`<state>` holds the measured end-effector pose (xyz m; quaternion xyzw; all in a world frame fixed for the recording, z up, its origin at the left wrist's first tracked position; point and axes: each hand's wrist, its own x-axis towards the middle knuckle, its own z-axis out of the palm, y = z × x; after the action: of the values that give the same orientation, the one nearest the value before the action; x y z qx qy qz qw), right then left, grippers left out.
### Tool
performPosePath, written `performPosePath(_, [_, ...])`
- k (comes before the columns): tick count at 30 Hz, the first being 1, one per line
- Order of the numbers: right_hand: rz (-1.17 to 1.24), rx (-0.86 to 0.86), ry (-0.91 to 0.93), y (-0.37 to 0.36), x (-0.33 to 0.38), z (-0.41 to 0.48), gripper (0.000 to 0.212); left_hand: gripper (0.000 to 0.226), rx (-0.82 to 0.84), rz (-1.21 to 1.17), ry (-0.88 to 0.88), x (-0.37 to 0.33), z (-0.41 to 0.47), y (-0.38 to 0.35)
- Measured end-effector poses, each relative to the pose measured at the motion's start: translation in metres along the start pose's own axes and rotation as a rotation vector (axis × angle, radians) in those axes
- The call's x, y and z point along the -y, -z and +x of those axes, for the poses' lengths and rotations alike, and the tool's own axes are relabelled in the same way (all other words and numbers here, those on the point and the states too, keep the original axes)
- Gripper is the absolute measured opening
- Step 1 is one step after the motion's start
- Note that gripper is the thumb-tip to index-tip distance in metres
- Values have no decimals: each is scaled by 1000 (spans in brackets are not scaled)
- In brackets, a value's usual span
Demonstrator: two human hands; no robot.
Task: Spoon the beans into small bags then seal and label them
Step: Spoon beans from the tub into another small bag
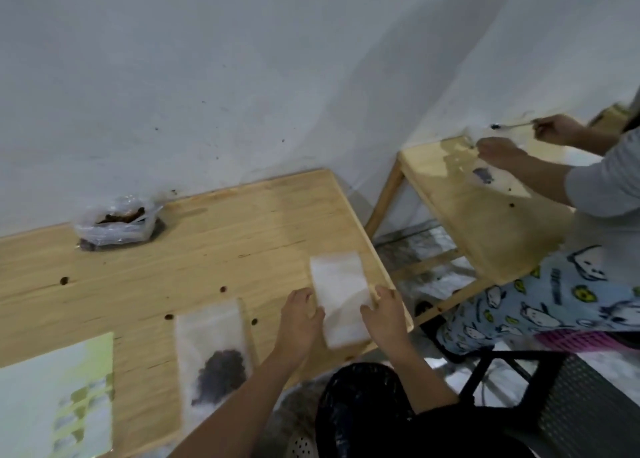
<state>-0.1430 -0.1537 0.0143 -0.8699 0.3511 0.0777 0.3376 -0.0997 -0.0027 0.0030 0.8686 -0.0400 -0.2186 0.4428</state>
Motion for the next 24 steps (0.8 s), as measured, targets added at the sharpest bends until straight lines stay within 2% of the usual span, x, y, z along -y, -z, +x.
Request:
performPosePath(3, [-16, 23, 1, -4, -3, 4, 32, 45, 0, 16, -4, -3, 3, -7])
performPosePath(8, [-7, 35, 10, -6, -3, 11, 28, 45, -8, -6, -35, -5, 9, -17])
performPosePath(15, [183, 0, -79, -6, -1, 19, 23, 45, -91, -112, -25, -8, 8, -21])
performPosePath(24, [412, -94, -179, -2, -2, 18, 14, 39, -198, -142, -107, -7, 6, -23])
